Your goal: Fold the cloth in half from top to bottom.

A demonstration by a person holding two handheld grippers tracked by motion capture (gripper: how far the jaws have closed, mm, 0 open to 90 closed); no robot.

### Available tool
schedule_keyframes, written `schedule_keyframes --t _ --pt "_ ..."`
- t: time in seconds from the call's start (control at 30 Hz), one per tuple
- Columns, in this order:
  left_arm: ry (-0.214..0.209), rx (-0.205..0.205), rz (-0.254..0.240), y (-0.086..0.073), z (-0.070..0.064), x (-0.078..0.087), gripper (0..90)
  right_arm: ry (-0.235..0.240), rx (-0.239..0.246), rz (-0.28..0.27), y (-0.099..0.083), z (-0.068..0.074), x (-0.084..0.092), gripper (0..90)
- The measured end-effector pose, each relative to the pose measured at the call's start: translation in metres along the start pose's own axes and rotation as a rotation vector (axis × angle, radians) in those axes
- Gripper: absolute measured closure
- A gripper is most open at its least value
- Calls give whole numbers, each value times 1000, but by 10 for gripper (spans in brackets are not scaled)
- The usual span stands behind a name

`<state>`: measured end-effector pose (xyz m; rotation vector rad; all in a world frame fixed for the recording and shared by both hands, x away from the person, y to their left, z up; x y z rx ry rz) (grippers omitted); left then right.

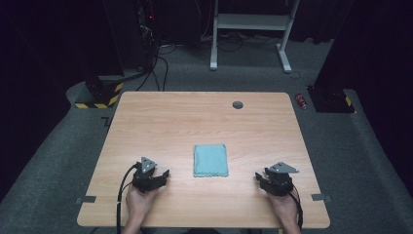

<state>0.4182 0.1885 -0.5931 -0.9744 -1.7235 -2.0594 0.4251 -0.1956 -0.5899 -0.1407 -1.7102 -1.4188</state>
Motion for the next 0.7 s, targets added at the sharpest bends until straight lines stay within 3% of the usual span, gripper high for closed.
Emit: schedule_keyframes --t 0.27,0.7 --pt "4 6 7 0 -2 0 316 6 2 5 0 2 -1 449" --pt "1 9 7 -1 -2 0 306 5 0 8 0 3 -1 430"
Point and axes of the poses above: each handheld gripper's, and its own axes: x roughly backward along the jaws, y roughly out of its top, z roughly to its left, the point moved 10 cm from there along -x, roughly forward along the jaws, and after that the axes turned 5 degrees about y, right-handed, at the moved point
